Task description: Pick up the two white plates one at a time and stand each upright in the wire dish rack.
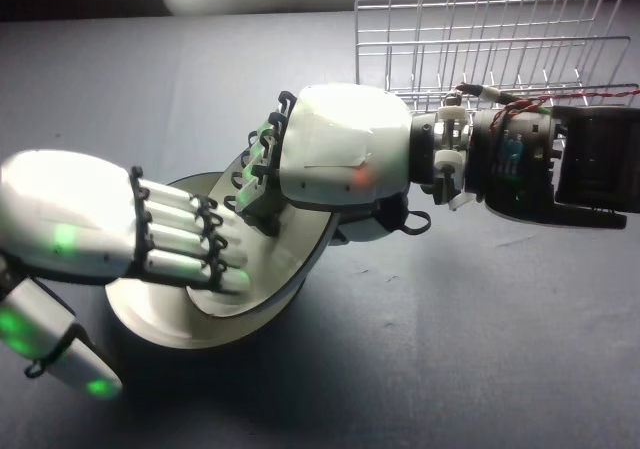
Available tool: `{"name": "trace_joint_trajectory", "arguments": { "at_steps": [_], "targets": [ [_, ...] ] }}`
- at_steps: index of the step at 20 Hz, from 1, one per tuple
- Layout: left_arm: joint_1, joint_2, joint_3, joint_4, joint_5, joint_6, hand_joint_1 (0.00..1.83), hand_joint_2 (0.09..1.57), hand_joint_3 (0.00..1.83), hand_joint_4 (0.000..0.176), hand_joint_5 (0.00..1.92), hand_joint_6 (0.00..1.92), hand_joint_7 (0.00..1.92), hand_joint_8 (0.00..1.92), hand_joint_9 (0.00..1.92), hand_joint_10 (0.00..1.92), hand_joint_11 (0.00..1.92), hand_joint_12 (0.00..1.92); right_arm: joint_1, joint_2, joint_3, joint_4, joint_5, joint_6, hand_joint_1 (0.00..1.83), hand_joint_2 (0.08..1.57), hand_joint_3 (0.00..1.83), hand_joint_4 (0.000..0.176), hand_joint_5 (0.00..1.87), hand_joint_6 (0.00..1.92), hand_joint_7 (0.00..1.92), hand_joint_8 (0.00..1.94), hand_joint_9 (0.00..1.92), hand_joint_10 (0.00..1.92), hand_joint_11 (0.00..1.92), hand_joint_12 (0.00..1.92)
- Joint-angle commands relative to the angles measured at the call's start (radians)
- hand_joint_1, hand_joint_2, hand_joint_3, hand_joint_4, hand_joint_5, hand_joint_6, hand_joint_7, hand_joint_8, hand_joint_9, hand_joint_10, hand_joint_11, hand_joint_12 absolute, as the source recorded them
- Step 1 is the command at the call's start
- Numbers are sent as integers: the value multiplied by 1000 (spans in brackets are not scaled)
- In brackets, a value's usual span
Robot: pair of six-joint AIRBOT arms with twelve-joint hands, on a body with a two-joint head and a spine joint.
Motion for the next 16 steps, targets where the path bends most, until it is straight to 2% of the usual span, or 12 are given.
{"name": "trace_joint_trajectory", "arguments": {
  "at_steps": [1, 8, 13, 16],
  "targets": [
    [-16, 20, -1, -58, -33, -4, 0, 1129, 2, 0, 0, 0, 0, 0, 0, 0, 0, 0, 11, 14, 0, 40, 53, 3, 1381, 1100, 1, 0, 934, 996, 985, 985, 976, 1097, 863, 1226],
    [-71, 84, 38, -36, -39, -4, 0, 1128, 1, 0, 0, 0, 0, 0, 0, 0, 0, 0, 38, 75, -89, 61, 61, 3, 1389, 1070, 0, 0, 999, 914, 1035, 866, 1057, 986, 908, 1161],
    [-128, 109, 49, -3, -17, -4, 0, 1132, 2, 0, 21, 8, 0, 0, 0, 0, 0, 0, 82, 132, -166, 95, 60, 5, 1383, 1084, 0, 0, 999, 980, 1037, 834, 973, 1053, 893, 1144],
    [-161, 128, 49, -3, -10, -4, 0, 1138, 3, 0, 75, 6, 51, 1, 20, 1, 1, 1, 102, 175, -229, 126, 59, 11, 1389, 1064, 0, 0, 1039, 892, 1107, 716, 1004, 1022, 908, 1101]
  ]
}}
